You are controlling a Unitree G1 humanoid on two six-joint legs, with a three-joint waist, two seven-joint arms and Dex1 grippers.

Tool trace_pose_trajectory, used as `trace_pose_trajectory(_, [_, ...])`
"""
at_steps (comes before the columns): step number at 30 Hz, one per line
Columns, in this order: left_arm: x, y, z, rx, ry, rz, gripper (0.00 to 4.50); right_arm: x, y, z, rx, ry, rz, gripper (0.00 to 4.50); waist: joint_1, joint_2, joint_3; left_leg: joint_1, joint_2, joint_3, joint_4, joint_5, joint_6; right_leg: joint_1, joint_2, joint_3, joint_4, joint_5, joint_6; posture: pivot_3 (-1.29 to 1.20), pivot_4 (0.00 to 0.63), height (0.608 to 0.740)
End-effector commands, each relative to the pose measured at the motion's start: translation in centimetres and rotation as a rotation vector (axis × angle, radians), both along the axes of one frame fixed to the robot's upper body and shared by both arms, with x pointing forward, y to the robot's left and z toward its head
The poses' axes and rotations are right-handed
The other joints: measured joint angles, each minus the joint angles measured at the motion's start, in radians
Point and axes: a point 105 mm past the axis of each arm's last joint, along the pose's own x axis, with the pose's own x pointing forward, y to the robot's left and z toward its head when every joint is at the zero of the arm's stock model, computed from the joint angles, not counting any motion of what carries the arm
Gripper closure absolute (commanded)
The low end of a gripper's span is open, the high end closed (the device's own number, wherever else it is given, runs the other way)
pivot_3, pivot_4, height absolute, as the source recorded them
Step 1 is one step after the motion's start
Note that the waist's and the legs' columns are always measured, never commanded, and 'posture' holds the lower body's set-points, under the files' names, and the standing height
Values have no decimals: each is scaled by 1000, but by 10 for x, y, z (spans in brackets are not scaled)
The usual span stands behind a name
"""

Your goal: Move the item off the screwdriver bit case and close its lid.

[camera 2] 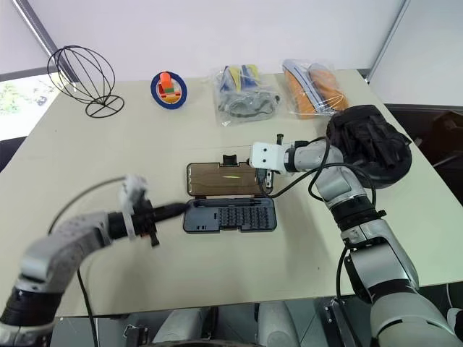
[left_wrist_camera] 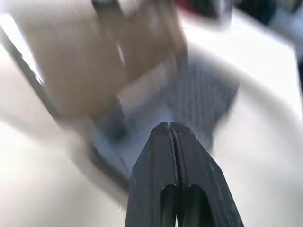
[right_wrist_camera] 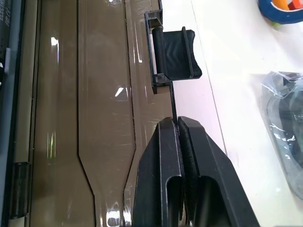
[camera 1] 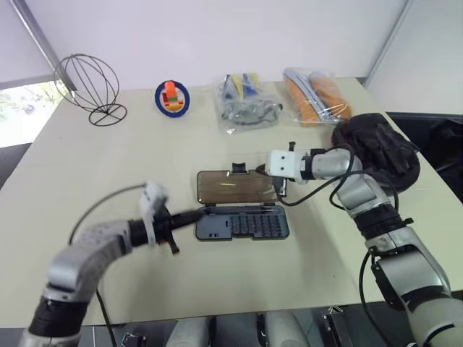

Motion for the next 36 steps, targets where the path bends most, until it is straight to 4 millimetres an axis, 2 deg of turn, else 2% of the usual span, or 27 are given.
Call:
trace_pose_trajectory(1, [26,33,31,-87,-85,173,4500,-1,4,21,35,-82,15,4469,0,0,0,0,0,0,0,0,0,0,0,0,0,0,0,0,150,740])
trace_pose_trajectory(4, [48,50,35,-94,-115,286,4500,-2,5,21,35,-82,16,4469,-2,0,0,0,0,1,-1,0,0,0,0,0,-1,0,0,0,150,740])
trace_pose_trajectory(7, [71,56,16,-28,-98,373,4500,-3,6,21,33,-79,16,4469,1,0,0,0,0,1,-2,0,0,0,0,0,-2,0,0,0,150,740])
trace_pose_trajectory(10, [87,39,-9,36,-69,324,4500,-4,9,22,37,-78,19,4469,3,0,0,0,-1,1,-3,0,0,-1,0,0,-2,0,0,0,150,740])
trace_pose_trajectory(16, [100,7,-35,71,-8,146,4500,-7,13,22,39,-67,20,4469,1,-4,2,-3,-1,1,-3,0,0,-3,-1,0,-2,0,0,0,150,740])
trace_pose_trajectory(18, [101,1,-39,63,24,95,4500,-7,13,21,35,-58,16,4469,-1,-4,2,-6,-1,1,-3,0,-1,-6,0,0,-2,0,0,0,150,740])
trace_pose_trajectory(21, [100,-3,-35,28,50,24,4500,-8,13,25,40,-62,7,4469,-3,-3,2,-16,-1,1,0,4,-6,-16,0,0,1,1,0,0,150,740])
trace_pose_trajectory(24, [99,-4,-33,22,59,-14,4500,-9,14,26,37,-56,5,3589,0,-4,2,-17,-1,1,0,4,-7,-17,0,0,1,1,0,0,150,740])
trace_pose_trajectory(30, [98,-5,-26,9,55,-59,4500,-16,12,31,21,-45,-8,430,4,-4,2,-17,-1,1,1,1,-3,-16,-1,0,0,1,0,0,150,740])
trace_pose_trajectory(31, [96,-8,-23,8,45,-78,4500,-24,10,39,111,46,-22,62,5,-4,2,-17,-1,1,1,1,-3,-16,-1,0,0,1,0,0,150,740])
trace_pose_trajectory(33, [91,-15,-18,-5,37,-132,4500,-40,9,69,355,218,-16,62,6,-3,3,-18,-1,0,2,1,-2,-16,-1,0,0,1,0,0,150,740])
trace_pose_trajectory(35, [86,-20,-13,-11,29,-181,4500,-56,4,122,705,374,48,62,6,-3,4,-21,-1,-2,3,1,-1,-17,-2,-1,0,1,0,0,150,740])
trace_pose_trajectory(36, [83,-24,-10,-16,27,-209,4500,-69,-2,151,864,443,134,62,7,-2,4,-21,-2,-2,5,1,-1,-18,-2,-1,1,1,0,0,150,740])
